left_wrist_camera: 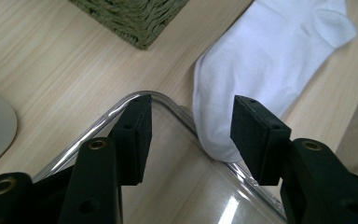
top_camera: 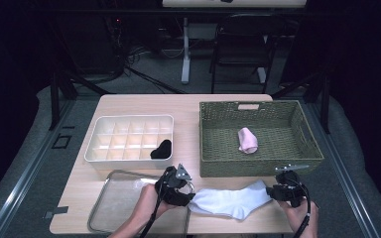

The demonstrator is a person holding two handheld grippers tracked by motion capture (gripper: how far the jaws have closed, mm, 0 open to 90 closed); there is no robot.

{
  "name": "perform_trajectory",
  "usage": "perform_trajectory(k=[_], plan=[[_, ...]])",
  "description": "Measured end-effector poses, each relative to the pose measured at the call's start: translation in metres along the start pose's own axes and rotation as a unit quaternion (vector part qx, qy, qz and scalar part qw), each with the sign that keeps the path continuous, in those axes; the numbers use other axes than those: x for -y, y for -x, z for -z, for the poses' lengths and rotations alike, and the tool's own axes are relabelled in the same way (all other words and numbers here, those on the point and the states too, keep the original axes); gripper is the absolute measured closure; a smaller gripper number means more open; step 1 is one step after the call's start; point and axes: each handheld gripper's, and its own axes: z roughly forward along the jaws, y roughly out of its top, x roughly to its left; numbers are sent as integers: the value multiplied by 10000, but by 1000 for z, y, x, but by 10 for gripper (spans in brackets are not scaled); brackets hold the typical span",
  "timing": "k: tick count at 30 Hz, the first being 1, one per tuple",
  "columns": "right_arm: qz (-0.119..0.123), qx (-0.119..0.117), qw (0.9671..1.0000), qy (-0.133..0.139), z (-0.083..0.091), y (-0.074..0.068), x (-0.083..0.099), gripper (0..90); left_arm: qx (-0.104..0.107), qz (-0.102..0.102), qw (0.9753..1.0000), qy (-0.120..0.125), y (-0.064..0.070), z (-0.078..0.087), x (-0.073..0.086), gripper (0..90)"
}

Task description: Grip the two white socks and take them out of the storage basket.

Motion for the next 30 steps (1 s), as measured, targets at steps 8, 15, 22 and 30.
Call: perform_trajectory(k=[8,15,22,30], plan=[[-85,-251,9993,-267,-13,4,0,612,12,-73,9999,-121,5,-9,-1,456],[-145,-395,9989,-229,-16,5,1,648,-15,-58,9999,-106,5,-11,-1,413],[34,-191,9985,-516,-10,1,-1,763,132,26,9999,-69,5,-15,0,386],[-34,100,9997,-223,13,1,-1,760,248,211,9994,-89,9,-26,-2,432]])
